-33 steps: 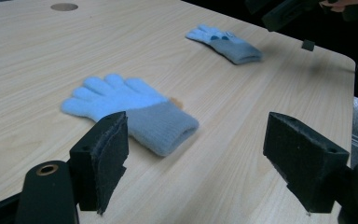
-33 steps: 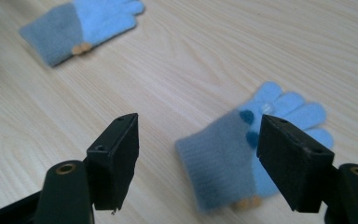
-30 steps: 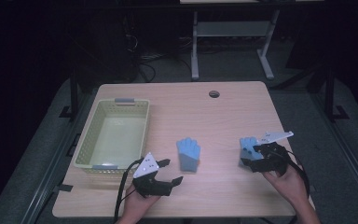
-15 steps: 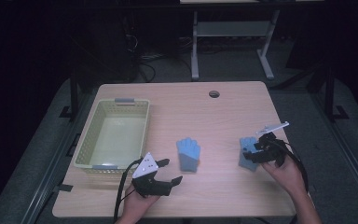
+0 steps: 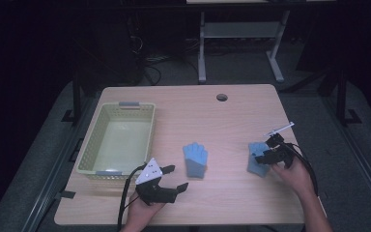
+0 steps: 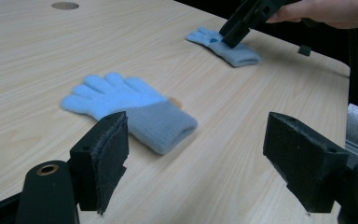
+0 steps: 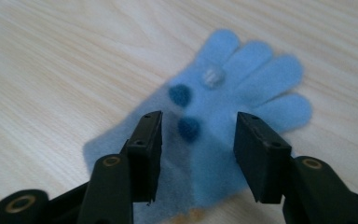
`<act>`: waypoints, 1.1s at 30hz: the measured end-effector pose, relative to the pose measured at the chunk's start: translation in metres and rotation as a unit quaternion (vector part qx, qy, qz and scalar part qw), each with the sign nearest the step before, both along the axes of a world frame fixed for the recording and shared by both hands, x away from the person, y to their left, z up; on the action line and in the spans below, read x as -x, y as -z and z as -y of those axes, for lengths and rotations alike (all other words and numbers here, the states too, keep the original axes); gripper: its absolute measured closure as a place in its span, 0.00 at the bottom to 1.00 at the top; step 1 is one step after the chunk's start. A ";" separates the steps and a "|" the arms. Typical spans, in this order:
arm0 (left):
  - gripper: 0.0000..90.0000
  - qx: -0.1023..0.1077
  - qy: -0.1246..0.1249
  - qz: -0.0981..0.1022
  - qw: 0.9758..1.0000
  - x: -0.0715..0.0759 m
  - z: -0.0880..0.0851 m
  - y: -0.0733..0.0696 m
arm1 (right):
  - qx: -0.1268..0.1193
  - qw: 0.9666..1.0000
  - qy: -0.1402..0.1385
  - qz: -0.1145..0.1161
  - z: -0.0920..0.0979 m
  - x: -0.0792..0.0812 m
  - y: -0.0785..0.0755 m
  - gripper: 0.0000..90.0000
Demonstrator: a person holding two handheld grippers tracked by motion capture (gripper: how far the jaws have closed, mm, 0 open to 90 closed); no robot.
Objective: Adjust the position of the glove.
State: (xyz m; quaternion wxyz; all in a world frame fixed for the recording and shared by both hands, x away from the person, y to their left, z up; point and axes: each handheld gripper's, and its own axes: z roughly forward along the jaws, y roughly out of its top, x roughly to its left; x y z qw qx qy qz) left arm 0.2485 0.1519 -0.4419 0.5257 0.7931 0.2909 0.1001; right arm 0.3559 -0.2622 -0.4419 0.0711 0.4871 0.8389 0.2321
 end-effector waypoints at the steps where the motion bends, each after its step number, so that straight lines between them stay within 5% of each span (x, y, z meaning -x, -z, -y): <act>1: 0.24 0.001 0.000 0.001 1.000 0.000 0.000 0.000 | 0.005 1.000 0.001 -0.005 -0.001 -0.001 0.002 0.59; 10: 0.24 -0.004 0.002 0.005 1.000 0.000 0.001 0.001 | 0.040 0.999 0.003 -0.003 -0.008 0.000 0.005 0.64; 22: 0.25 0.000 0.000 0.008 1.000 0.002 -0.001 -0.001 | 0.041 0.999 0.009 -0.004 -0.010 -0.002 0.005 0.84; 33: 0.25 0.004 0.000 0.007 1.000 0.001 0.000 -0.001 | 0.030 0.999 0.021 -0.014 -0.008 -0.003 0.004 0.91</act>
